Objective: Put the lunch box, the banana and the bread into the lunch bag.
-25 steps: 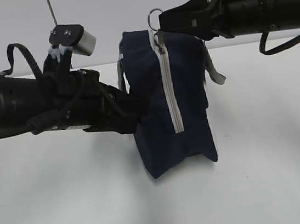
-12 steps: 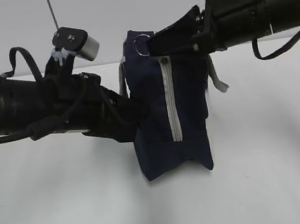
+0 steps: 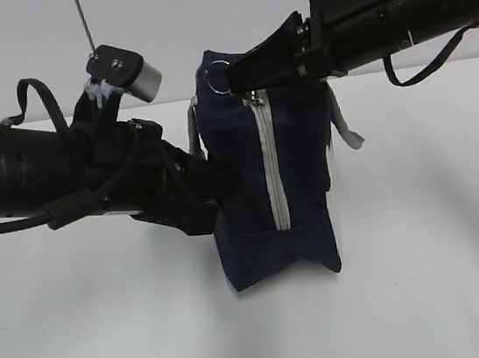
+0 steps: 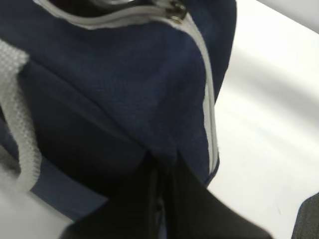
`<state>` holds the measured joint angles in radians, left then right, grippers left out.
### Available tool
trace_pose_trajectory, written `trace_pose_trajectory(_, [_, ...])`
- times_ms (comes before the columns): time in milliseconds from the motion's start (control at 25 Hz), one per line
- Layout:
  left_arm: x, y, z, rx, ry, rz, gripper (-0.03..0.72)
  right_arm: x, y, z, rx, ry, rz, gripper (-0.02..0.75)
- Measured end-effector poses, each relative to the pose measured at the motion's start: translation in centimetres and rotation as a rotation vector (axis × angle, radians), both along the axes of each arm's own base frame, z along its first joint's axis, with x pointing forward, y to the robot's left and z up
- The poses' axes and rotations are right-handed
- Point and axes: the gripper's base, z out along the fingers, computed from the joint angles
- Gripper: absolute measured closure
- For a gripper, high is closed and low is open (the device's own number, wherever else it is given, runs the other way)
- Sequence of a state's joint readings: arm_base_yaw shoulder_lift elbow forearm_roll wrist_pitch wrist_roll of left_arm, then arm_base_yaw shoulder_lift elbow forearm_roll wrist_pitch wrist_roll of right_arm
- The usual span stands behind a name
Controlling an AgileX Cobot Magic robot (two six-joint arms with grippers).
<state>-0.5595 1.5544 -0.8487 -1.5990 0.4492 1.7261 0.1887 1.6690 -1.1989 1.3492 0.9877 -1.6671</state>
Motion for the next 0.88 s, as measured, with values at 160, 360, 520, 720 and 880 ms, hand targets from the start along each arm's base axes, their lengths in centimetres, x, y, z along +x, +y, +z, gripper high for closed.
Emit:
trace_pose_trajectory(160, [0.0, 0.0, 0.0, 0.009, -0.005, -0.011, 0.683, 0.7, -1.3, -0.1, 0.009, 0.026, -0.049, 0.754])
trace_pose_trajectory(360, [-0.1, 0.0, -0.1, 0.021, -0.013, -0.021, 0.683, 1.2, -2.1, -0.3, 0.013, 0.041, -0.08, 0.754])
trace_pose_trajectory(520, [-0.1, 0.0, -0.1, 0.028, -0.018, -0.028, 0.683, 1.5, -2.2, -0.7, 0.016, 0.057, -0.089, 0.754])
trace_pose_trajectory(720, [-0.3, 0.0, -0.2, 0.041, -0.026, -0.06, 0.683, 2.4, -2.1, -0.7, 0.023, 0.068, -0.098, 0.754])
trace_pose_trajectory(880, [-0.3, 0.0, -0.2, 0.043, -0.026, -0.067, 0.683, 2.7, -2.1, -0.2, 0.024, 0.057, -0.104, 0.754])
